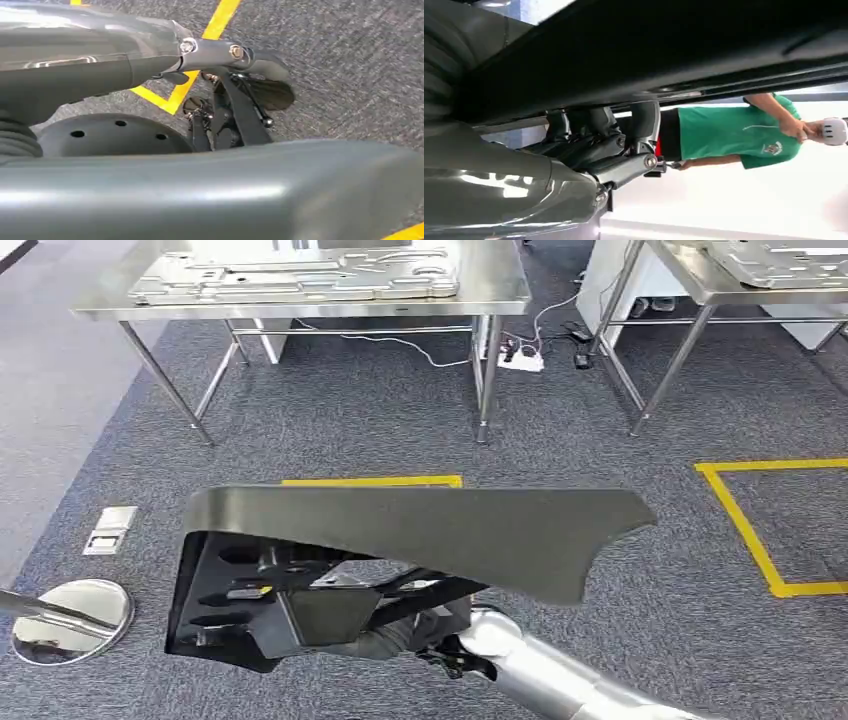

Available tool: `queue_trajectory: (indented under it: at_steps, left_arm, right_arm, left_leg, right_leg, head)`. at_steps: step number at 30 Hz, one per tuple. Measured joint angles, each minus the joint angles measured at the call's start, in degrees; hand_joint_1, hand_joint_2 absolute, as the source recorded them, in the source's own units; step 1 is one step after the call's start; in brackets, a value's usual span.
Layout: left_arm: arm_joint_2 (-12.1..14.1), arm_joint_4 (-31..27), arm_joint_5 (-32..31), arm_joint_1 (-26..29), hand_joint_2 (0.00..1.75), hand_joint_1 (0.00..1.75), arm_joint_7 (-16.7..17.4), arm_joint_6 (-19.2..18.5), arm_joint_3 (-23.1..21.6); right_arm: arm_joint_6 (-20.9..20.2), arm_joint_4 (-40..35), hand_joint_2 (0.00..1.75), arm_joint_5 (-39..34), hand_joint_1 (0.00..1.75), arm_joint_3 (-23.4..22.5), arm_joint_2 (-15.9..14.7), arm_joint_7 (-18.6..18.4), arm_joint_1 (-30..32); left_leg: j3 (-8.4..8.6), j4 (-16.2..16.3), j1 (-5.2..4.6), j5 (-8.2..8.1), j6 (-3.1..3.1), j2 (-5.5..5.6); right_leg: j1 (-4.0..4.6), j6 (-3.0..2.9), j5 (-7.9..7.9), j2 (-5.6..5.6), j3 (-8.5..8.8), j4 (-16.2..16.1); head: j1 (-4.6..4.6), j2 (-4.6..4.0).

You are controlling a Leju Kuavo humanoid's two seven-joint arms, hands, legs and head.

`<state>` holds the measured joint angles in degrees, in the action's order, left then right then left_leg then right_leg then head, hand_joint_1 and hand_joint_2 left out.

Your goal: Take the parts from the cabinet and place them on the table.

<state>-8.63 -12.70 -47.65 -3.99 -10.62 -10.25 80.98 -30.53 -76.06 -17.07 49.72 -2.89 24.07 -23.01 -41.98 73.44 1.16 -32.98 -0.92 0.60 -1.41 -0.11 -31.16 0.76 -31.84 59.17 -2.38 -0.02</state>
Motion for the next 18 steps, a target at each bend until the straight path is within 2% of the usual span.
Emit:
queue_trajectory:
  at_steps: [2,3,4,5,6,8,13,18]
  left_arm:
    - [0.00,0.00,0.31,0.06,1.75,0.00,-0.02,0.00,0.02]
    - [0.00,0.00,0.35,0.08,1.75,0.00,-0.04,-0.02,0.06]
    - [0.00,0.00,0.37,-0.01,1.75,0.00,-0.09,-0.04,0.11]
    - [-0.02,0.00,0.39,-0.07,1.75,0.00,-0.13,-0.13,0.11]
    - [-0.11,0.00,0.39,-0.03,1.75,0.00,-0.13,-0.22,0.11]
    - [-0.11,0.00,0.46,0.20,1.75,0.00,-0.17,-0.22,0.13]
    - [-0.13,0.00,0.46,0.01,1.75,0.00,-0.17,-0.48,0.17]
    - [-0.13,0.00,0.46,0.06,1.75,0.00,-0.20,-0.52,0.26]
  right_arm:
    - [0.00,0.00,1.75,-0.13,1.75,0.00,0.02,0.02,-0.08]
    - [0.00,0.02,1.75,-0.15,1.75,0.00,0.02,0.02,-0.10]
    - [0.02,0.02,1.75,-0.15,1.75,0.02,0.02,0.00,-0.23]
    - [0.04,-0.02,1.75,-0.20,1.75,0.02,0.02,0.00,-0.22]
    - [0.07,0.00,1.75,-0.20,1.75,0.02,0.00,-0.02,-0.13]
    - [0.15,0.00,1.75,-0.22,1.75,0.02,0.00,-0.02,-0.21]
    - [0.20,0.00,1.75,-0.22,1.75,0.02,0.00,-0.02,-0.23]
    - [0.20,0.00,1.75,-0.29,1.75,0.02,0.00,-0.02,-0.23]
  left_leg:
    - [4.56,-9.18,0.02,5.09,0.25,-0.21]
    - [6.06,-11.70,-0.12,4.99,0.72,-0.40]
    - [6.19,-12.44,-0.47,5.03,1.08,-0.42]
    - [6.39,-13.18,-0.29,4.50,1.26,-0.43]
    - [6.36,-13.14,-0.31,4.52,1.16,-0.40]
    - [6.39,-13.14,-0.44,4.37,1.39,-0.38]
    - [6.46,-13.13,-0.50,4.13,1.79,-0.40]
    - [6.59,-13.07,-0.63,4.10,1.85,-0.40]
  right_leg:
    - [-0.06,0.49,-0.54,0.10,0.80,0.00]
    - [0.00,0.75,-0.76,0.21,0.99,-0.04]
    - [0.28,1.07,-0.92,0.19,0.76,0.20]
    - [0.42,1.16,-1.08,0.16,0.51,0.48]
    - [0.45,0.82,-1.05,0.14,0.58,0.33]
    - [0.37,0.85,-1.04,0.21,0.86,-0.10]
    - [0.36,1.28,-0.79,0.19,1.28,-0.86]
    - [0.25,1.74,-0.74,0.19,1.37,-0.92]
  head:
    - [0.00,0.00]
    - [0.00,0.00]
    - [0.02,0.00]
    - [0.02,0.00]
    - [0.04,0.00]
    - [0.04,0.00]
    - [0.04,0.00]
    - [0.04,0.00]
